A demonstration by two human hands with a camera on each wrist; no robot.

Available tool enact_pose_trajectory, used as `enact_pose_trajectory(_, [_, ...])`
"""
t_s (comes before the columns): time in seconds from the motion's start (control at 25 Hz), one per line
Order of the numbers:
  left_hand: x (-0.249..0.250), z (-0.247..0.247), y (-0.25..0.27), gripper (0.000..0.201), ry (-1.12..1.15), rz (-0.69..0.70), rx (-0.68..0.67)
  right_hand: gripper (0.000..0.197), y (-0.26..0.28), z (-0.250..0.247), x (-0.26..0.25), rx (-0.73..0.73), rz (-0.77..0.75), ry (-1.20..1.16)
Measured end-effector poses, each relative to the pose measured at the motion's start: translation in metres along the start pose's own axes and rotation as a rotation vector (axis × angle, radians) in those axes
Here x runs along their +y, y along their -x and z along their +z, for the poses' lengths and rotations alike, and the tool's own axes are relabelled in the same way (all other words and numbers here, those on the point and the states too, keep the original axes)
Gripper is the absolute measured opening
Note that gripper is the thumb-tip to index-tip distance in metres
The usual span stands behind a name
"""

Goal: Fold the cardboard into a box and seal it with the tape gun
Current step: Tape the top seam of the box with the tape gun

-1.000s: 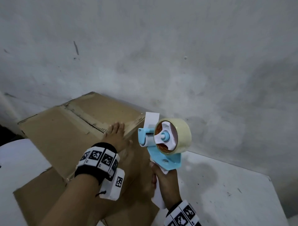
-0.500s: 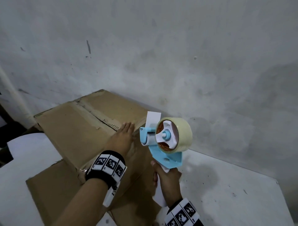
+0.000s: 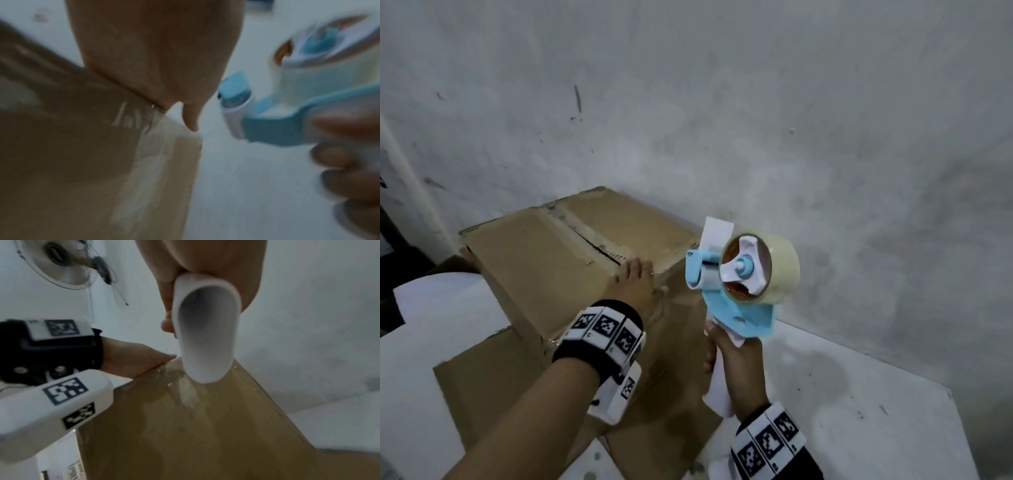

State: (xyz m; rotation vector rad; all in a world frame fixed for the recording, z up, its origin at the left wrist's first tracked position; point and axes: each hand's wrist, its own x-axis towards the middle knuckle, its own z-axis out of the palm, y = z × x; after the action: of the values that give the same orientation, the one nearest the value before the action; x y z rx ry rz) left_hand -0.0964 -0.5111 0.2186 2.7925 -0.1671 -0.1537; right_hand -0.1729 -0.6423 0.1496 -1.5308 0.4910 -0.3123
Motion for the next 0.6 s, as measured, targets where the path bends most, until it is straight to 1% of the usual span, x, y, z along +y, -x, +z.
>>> enact_pose_trajectory(0.04, [0.001,-0.001,0.004,0.054,0.212,0.002,-0.04,0.032,0.0,0.005,-0.014,0.01,-0.073,-0.031])
enact_pose_trajectory(0.08, [0.007,-0.006,0.015,0.051,0.495,0.073,-0.115,0.03,-0.001,0.01,-0.03,-0.056,-0.128,-0.075])
enact_pose_trajectory(0.12, [0.011,-0.014,0.032,0.048,0.757,0.191,-0.181,0.028,0.001,0.018,-0.046,-0.175,-0.175,-0.092])
enact_pose_trajectory(0.16, [0.015,-0.023,0.046,0.05,1.008,0.295,-0.168,0.023,0.005,0.025,-0.059,-0.276,-0.233,-0.074])
enact_pose_trajectory(0.2, [0.012,-0.03,0.053,0.054,1.135,0.324,-0.136,0.015,0.005,0.034,-0.066,-0.343,-0.299,-0.04])
enact_pose_trajectory(0.24, [0.006,-0.035,0.057,0.055,1.163,0.323,-0.099,0.009,0.01,0.049,-0.073,-0.385,-0.322,-0.022])
enact_pose_trajectory(0.28, [0.001,-0.038,0.058,0.05,1.143,0.307,-0.069,0.016,0.015,0.062,-0.075,-0.402,-0.313,-0.029])
enact_pose_trajectory(0.32, [-0.006,-0.041,0.061,0.041,1.084,0.284,-0.057,0.027,0.026,0.075,-0.08,-0.424,-0.273,-0.127])
enact_pose_trajectory(0.36, [-0.012,-0.042,0.062,0.029,1.025,0.276,-0.046,0.034,0.031,0.085,-0.08,-0.429,-0.26,-0.269])
enact_pose_trajectory(0.4, [-0.02,-0.043,0.064,0.016,1.006,0.269,-0.008,0.044,0.033,0.088,-0.08,-0.451,-0.288,-0.329])
enact_pose_trajectory(0.44, [-0.028,-0.044,0.065,0.008,1.046,0.256,0.072,0.049,0.041,0.091,-0.082,-0.535,-0.362,-0.24])
enact_pose_trajectory(0.48, [-0.036,-0.046,0.066,0.009,1.108,0.23,0.172,0.056,0.046,0.089,-0.081,-0.701,-0.42,-0.08])
enact_pose_trajectory(0.52, [-0.045,-0.049,0.065,0.01,1.16,0.2,0.272,0.059,0.045,0.086,-0.081,-0.86,-0.461,0.148])
enact_pose_trajectory(0.56, [-0.054,-0.055,0.064,0.01,1.182,0.166,0.356,0.059,0.04,0.079,-0.087,-0.951,-0.429,0.335])
enact_pose_trajectory(0.6, [-0.069,-0.059,0.06,0.009,1.177,0.143,0.417,0.056,0.028,0.074,-0.084,-0.96,-0.434,0.546])
